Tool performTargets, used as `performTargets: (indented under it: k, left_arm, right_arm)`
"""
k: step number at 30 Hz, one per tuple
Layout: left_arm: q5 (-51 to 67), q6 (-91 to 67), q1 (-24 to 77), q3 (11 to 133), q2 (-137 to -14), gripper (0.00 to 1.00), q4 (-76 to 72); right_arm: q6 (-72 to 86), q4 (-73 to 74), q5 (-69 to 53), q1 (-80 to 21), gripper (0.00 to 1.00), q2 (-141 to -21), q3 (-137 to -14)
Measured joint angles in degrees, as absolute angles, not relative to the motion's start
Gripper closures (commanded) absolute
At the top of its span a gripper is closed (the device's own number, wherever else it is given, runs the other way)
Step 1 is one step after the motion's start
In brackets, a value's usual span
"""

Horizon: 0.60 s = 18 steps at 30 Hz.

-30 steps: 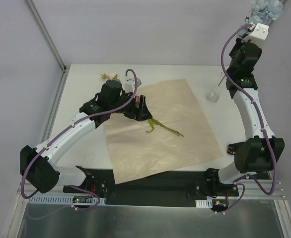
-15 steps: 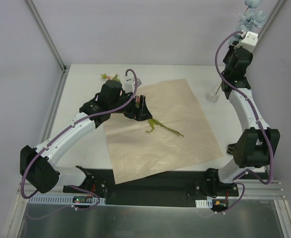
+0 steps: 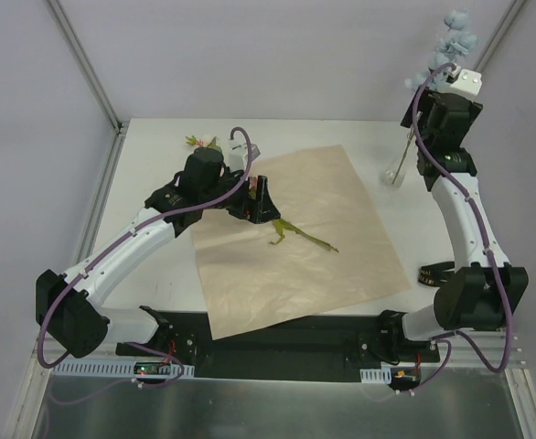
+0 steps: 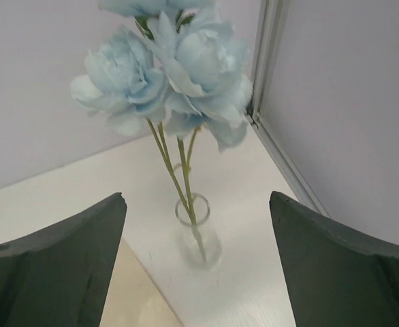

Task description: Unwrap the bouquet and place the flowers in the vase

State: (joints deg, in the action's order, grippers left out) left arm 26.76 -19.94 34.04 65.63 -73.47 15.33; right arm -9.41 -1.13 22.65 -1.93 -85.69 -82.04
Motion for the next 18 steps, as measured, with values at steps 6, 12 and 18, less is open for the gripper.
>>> performTargets:
  k: [6,12,18]
  left_arm:
    - [26.79,-19.94,34.02,65.63,-73.32,0.21,15.35]
    - [26.68,-19.99,33.3,65.63,-73.32,0.23,15.4]
    - [26.72,-20.91,31.59,65.63,-73.58,0.25,15.38]
  right_arm:
    - [-2.96,15.46,21.82,-2.59,0.12,-76.25,-81.69]
    - [1.26,20.84,17.19,-16.12,0.13,-57.76,-60.29]
    - [2.76,23.75,10.09,-29.1,0.25,-58.94,-45.95]
